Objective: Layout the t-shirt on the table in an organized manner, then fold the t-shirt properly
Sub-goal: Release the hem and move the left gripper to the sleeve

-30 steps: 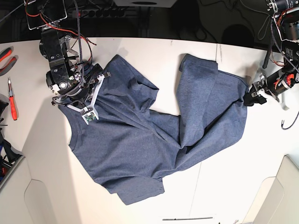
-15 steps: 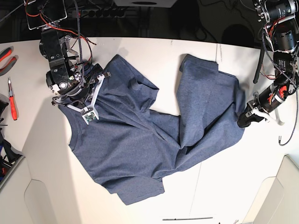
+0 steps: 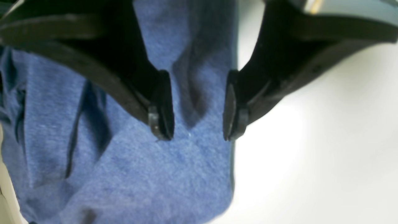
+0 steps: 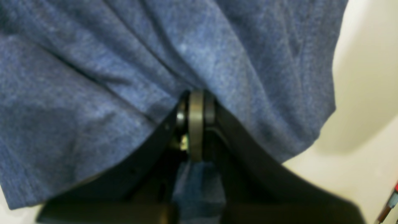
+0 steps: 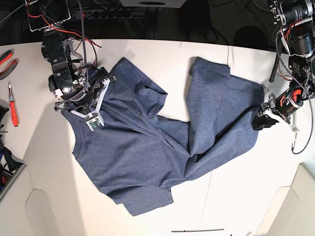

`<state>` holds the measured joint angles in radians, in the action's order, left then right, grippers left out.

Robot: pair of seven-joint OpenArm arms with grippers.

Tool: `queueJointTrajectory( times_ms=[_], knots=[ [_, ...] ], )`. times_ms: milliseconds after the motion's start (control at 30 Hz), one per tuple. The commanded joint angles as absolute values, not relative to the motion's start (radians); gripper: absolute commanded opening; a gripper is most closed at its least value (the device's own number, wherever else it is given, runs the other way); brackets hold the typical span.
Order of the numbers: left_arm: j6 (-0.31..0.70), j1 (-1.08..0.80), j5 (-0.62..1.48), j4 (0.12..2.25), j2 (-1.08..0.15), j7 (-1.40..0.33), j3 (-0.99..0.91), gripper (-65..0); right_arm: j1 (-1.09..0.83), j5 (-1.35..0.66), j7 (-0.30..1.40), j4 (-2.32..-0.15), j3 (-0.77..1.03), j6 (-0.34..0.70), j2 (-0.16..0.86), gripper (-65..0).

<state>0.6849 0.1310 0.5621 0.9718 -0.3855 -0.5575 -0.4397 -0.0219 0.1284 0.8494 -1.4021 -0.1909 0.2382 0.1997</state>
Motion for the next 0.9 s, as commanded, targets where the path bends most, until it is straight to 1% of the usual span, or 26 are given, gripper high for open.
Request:
queueJointTrajectory(
  times_ms=[0,167,200,233,267,333,367,500,700,867],
  knots=[
    [0.694,0.152,0.564,0.985,-0.401,-0.521,-0.443,-35.8,-0.042,0.146,0.95,-1.378,-0.189,0.243,0.213,-65.0],
    [0.69,0.152,0.525,0.975,-0.391,-0.5,-0.406,-36.0,-0.042,0.146,0.95,-1.378,-0.189,0.243,0.213,-65.0],
    [0.685,0.152,0.526,0.969,-0.391,-0.5,-0.385,-37.2,-0.042,0.146,0.95,-1.378,-0.189,0.243,0.213,-65.0],
    [0.677,0.152,0.526,0.964,-0.391,-0.496,-0.361,-40.2,-0.042,0.146,0.95,-1.378,-0.189,0.243,0.213,-65.0],
    [0.673,0.152,0.527,0.961,-0.391,-0.492,-0.336,-45.6,-0.042,0.146,0.95,-1.378,-0.189,0.243,0.213,-65.0],
    [0.676,0.152,0.533,0.961,-0.391,-0.465,-0.297,-59.7,-0.042,0.146,0.95,-1.378,-0.189,0.243,0.213,-65.0],
    [0.688,0.153,0.55,0.963,-0.391,-0.449,-0.286,-65.0,-0.042,0.146,0.95,-1.378,-0.189,0.243,0.213,-65.0],
    [0.698,0.152,0.631,0.995,-0.39,-0.436,-0.281,-65.0,-0.042,0.146,0.951,-1.378,-0.189,0.243,0.213,-65.0],
    [0.698,0.133,0.562,1.126,-0.343,-0.438,-0.281,-65.0,-0.042,0.146,0.95,-1.378,-0.189,0.242,0.213,-65.0],
    [0.698,0.067,0.555,1.279,-0.282,-0.439,-0.25,-65.0,-0.042,0.146,0.951,-1.378,-0.189,0.242,0.213,-65.0]
  ],
)
